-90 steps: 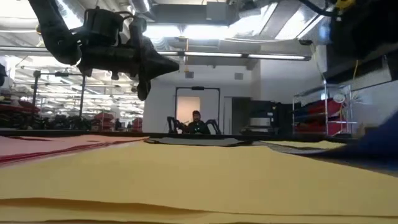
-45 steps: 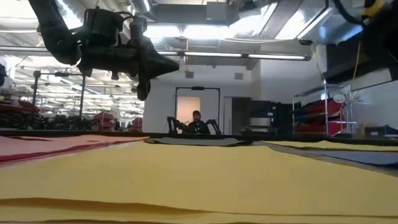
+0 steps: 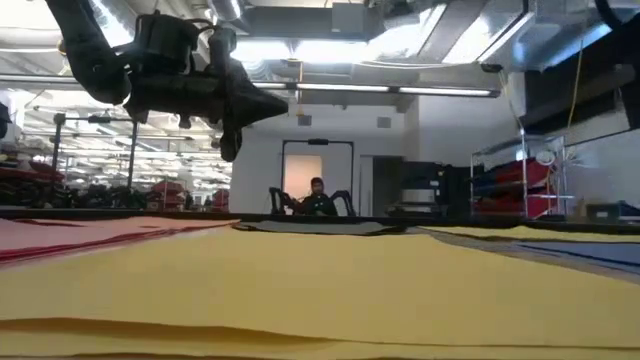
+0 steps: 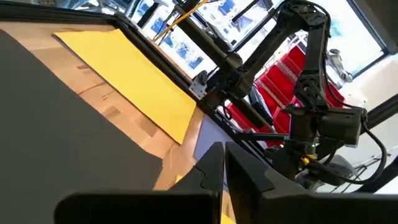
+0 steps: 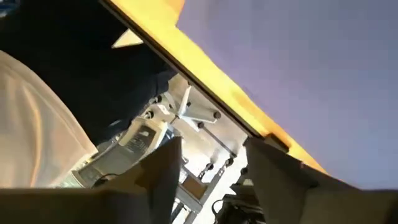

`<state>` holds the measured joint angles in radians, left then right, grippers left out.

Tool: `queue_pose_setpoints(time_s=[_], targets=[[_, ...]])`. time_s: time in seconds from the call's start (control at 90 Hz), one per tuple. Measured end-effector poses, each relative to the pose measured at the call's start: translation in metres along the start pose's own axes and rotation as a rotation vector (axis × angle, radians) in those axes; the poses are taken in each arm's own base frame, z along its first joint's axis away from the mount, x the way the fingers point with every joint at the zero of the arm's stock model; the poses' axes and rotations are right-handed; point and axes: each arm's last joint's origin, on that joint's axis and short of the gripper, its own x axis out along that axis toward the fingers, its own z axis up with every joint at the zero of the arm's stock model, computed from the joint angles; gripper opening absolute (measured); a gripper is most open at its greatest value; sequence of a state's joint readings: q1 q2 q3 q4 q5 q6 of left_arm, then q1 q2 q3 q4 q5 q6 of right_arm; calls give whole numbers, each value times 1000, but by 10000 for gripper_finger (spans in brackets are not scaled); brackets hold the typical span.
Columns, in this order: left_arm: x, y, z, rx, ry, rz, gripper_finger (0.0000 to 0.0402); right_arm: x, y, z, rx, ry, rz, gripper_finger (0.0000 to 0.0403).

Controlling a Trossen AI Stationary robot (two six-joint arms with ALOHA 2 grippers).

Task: Organize paper
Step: Stack the blue color paper on top of the other blue color paper

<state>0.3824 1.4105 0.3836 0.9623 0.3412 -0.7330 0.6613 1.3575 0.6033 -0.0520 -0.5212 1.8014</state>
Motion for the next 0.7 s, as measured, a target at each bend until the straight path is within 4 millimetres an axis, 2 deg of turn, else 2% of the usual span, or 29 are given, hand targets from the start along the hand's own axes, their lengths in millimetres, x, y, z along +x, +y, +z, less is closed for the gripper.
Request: queue_pose_setpoints(time_s=[0.089,0.178,0.256,0.389,0.433,0.7], targets=[[0,0,0,0,0,0,0,0,1,1,-25,-22,15,193],[0,0,0,0,0,0,0,0,2,1,-63,-50,31,170],[0,0,0,4,1,1,0,2,1,4,-86,-95,26,128],[0,1,1,4,-3,5,0,6,4,10,-148,-210,60,31],[-1,2,1,-1,-6,11,0,7,5,12,-163,-252,63,13],[-3,8,8,-60,-63,64,0,13,18,41,-133,-404,38,4]])
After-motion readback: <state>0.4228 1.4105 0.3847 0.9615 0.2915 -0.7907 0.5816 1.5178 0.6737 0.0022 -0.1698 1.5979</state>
